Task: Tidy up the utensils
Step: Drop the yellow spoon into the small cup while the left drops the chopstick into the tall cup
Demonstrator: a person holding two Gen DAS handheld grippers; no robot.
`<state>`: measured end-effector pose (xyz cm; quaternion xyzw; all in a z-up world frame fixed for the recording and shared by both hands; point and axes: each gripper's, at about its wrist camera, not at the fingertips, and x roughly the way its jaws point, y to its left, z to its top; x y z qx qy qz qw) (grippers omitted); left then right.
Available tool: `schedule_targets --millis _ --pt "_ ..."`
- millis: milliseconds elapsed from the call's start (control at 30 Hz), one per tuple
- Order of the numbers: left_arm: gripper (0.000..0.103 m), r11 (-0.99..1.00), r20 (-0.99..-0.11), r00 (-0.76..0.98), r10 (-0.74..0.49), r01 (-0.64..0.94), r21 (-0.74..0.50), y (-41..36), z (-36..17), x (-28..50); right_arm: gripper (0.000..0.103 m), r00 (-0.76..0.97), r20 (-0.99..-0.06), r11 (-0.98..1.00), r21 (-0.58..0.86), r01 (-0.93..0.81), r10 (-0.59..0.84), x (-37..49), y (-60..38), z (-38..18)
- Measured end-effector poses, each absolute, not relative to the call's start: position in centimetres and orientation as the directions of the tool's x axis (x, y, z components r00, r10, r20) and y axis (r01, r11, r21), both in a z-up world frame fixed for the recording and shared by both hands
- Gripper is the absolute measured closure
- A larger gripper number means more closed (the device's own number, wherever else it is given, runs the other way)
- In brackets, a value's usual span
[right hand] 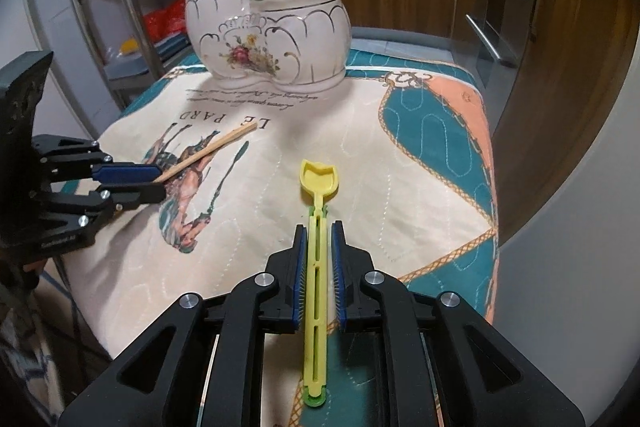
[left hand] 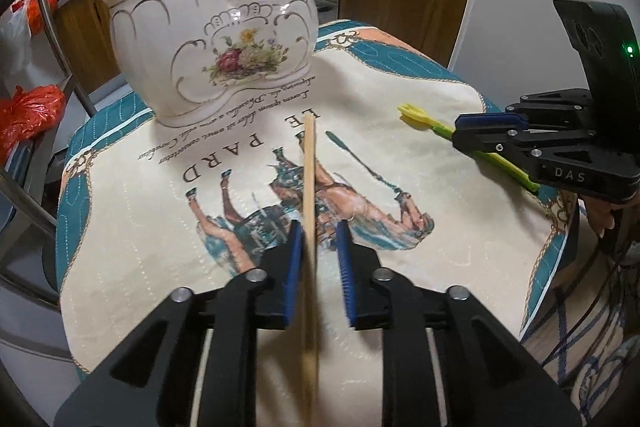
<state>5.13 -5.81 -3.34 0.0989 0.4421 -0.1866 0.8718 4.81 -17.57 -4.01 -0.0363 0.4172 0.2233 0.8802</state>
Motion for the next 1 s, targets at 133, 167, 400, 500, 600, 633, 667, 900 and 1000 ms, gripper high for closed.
schedule_targets --millis 133,167,400,500,600,633,667,900,1000 --pt "0.082 0.914 -0.805 0.543 -0.239 0.406 0.002 -6.4 -3.6 5.9 0.089 0.546 -0.759 0.897 0.113 -0.427 0.355 5.3 -17.5 -4.1" --pt "0.082 0.914 -0.805 0.543 -0.239 0.405 0.001 -6.4 -3.6 5.9 0.089 0.545 -0.76 0.897 0.113 -0.427 0.355 5.4 -17.4 -4.1" --pt "0.097 0.919 -0.779 0.562 -0.277 0.392 -0.044 -5.2 -3.6 6.5 0.092 0.562 -0.744 0.895 0.106 -0.434 0.361 5.2 -17.1 -3.9" --pt "0.097 0.916 -0.746 0.591 -0.306 0.396 -0.062 -4.2 -3.0 6.1 0.092 0.592 -0.713 0.892 0.104 -0.441 0.376 4.9 -17.2 -3.2" --pt "0.097 0.913 -0.714 0.622 -0.321 0.403 -0.058 -3.3 -1.9 5.6 0.092 0.626 -0.672 0.889 0.112 -0.444 0.397 4.6 -17.3 -2.0" --pt "0.097 0.913 -0.696 0.641 -0.325 0.404 -0.054 -2.9 -1.3 5.5 0.092 0.636 -0.658 0.888 0.116 -0.444 0.404 4.6 -17.4 -1.5" --pt "0.097 0.913 -0.677 0.656 -0.333 0.404 -0.058 -2.5 -0.7 5.4 0.092 0.645 -0.644 0.888 0.119 -0.445 0.41 4.6 -17.4 -1.1" --pt "0.097 0.918 -0.53 0.761 -0.375 0.384 -0.099 0.8 4.3 6.4 0.092 0.745 -0.477 0.881 0.177 -0.439 0.466 6.2 -17.8 4.1" --pt "0.097 0.923 -0.481 0.791 -0.378 0.363 -0.127 1.9 6.3 8.3 0.092 0.775 -0.417 0.88 0.204 -0.428 0.474 8.0 -17.7 6.0"
